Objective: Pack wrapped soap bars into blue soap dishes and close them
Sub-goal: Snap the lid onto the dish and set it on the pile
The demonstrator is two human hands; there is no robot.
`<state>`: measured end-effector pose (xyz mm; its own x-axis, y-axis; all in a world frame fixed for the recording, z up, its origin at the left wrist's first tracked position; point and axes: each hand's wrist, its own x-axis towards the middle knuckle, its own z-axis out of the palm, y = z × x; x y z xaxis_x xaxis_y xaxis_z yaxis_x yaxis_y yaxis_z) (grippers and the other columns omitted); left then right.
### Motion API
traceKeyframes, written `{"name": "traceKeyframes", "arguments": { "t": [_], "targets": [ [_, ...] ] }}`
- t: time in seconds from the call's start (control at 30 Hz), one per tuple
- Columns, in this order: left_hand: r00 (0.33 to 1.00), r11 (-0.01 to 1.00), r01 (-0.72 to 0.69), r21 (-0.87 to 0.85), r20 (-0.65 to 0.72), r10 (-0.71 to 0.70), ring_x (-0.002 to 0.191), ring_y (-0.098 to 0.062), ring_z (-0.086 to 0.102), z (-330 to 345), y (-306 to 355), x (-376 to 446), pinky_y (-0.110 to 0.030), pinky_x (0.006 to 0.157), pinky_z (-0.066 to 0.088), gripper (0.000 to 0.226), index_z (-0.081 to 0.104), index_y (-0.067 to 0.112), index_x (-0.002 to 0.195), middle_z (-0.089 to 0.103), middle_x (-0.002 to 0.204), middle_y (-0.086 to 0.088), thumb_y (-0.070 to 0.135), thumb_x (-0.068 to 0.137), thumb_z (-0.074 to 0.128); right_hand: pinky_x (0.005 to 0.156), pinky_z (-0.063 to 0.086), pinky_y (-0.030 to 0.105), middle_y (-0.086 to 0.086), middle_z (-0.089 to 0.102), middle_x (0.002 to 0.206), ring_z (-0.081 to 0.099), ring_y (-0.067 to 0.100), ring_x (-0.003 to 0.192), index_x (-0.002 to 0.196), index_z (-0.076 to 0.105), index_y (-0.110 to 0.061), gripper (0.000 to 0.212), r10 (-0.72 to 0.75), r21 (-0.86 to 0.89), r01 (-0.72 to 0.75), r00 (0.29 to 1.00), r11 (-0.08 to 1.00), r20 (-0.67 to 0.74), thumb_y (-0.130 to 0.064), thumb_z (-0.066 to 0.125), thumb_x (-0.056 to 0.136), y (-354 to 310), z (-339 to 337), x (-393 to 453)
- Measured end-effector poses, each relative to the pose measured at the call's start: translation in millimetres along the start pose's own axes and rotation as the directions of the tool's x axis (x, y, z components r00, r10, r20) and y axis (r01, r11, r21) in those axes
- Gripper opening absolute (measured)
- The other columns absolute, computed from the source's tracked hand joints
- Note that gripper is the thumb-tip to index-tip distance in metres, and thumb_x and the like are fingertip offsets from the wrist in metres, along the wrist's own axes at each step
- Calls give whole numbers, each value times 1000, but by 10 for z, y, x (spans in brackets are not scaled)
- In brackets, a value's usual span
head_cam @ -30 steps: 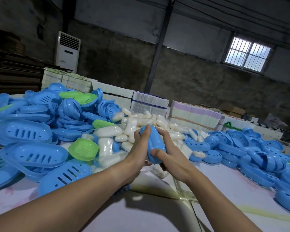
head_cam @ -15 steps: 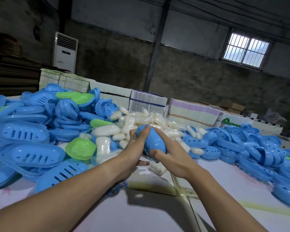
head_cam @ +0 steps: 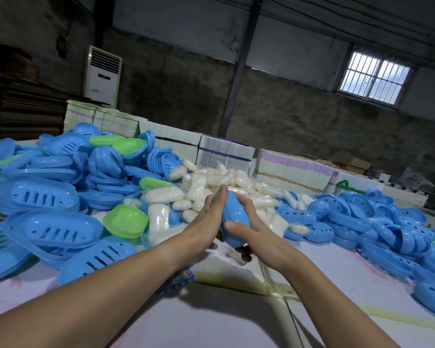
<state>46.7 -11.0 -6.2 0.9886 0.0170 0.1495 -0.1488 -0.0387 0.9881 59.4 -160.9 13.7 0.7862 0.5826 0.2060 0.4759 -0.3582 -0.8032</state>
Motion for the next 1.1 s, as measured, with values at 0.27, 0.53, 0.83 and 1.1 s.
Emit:
{"name": "traceKeyframes", "arguments": {
  "t": [0.27, 0.53, 0.83, 1.1],
  "targets": [
    [1000, 998, -12, -63, -13, 11, 102, -20, 71, -20, -30, 18, -50, 92, 58, 71, 45, 51, 132, 68, 121, 3, 91, 76, 31, 90, 55, 51, -6, 59, 121, 64, 29, 105, 134, 24, -66, 71, -23, 7, 23, 1000, 1000, 5, -61, 64, 76, 61, 17, 27],
    [999, 992, -18, -128, 24, 21, 98, -17, 71, 40, -41, 32, -38, 79, 57, 83, 39, 47, 140, 70, 114, 5, 93, 71, 31, 71, 55, 19, -14, 55, 127, 63, -7, 88, 139, 32, -61, 77, -34, -8, 34, 995, 999, -95, -56, 64, 69, 37, -85, 52],
    [985, 970, -172, 169, 8, 173, 87, -20, 62, 192, -241, -62, -37, 68, 54, 18, 51, 59, 98, 67, 95, 2, 50, 104, 37, 76, 44, 29, -6, 55, 127, 56, 11, 93, 136, 21, -66, 73, 180, -492, -379, 897, 784, -404, -76, 56, 73, 412, -991, -759],
    [941, 888, -338, 313, 130, 313, 77, -18, 68, 245, -361, -102, -26, 62, 52, 21, 58, 56, 96, 68, 88, 4, 38, 100, 47, 91, 47, 41, 4, 59, 128, 58, 27, 106, 140, 21, -46, 89, 449, -543, -757, 653, 362, -610, -90, 40, 65, 950, -1859, -1948]
  ]
}}
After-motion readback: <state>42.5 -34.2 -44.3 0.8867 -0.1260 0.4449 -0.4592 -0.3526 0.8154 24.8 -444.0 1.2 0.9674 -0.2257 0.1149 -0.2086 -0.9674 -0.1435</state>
